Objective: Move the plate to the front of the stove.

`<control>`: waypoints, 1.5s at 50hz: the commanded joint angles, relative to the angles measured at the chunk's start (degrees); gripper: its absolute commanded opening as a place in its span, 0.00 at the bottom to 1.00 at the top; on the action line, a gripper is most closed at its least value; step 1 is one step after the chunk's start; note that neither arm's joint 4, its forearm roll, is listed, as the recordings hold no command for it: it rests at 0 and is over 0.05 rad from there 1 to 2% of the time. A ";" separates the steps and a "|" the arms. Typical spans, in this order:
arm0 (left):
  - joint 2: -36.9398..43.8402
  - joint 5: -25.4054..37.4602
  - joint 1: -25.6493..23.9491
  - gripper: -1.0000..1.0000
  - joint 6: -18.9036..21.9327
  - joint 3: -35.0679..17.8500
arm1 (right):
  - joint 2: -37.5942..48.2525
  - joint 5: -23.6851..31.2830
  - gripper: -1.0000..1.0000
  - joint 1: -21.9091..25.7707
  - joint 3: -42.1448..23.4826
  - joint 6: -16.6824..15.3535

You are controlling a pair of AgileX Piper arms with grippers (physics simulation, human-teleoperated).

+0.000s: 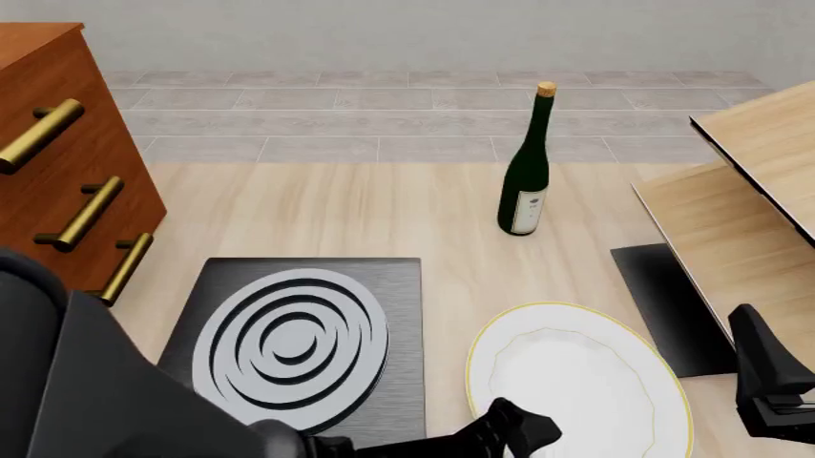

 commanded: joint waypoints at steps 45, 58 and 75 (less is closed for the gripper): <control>6.29 -1.30 0.74 0.00 -0.31 -3.27 | 0.00 0.00 1.00 0.00 0.00 0.00; 6.40 -0.89 0.89 0.00 -0.08 -2.73 | -0.01 0.01 1.00 -0.01 0.00 0.01; 4.91 -0.89 2.29 0.00 0.53 -2.15 | 0.00 0.00 1.00 0.00 0.00 0.01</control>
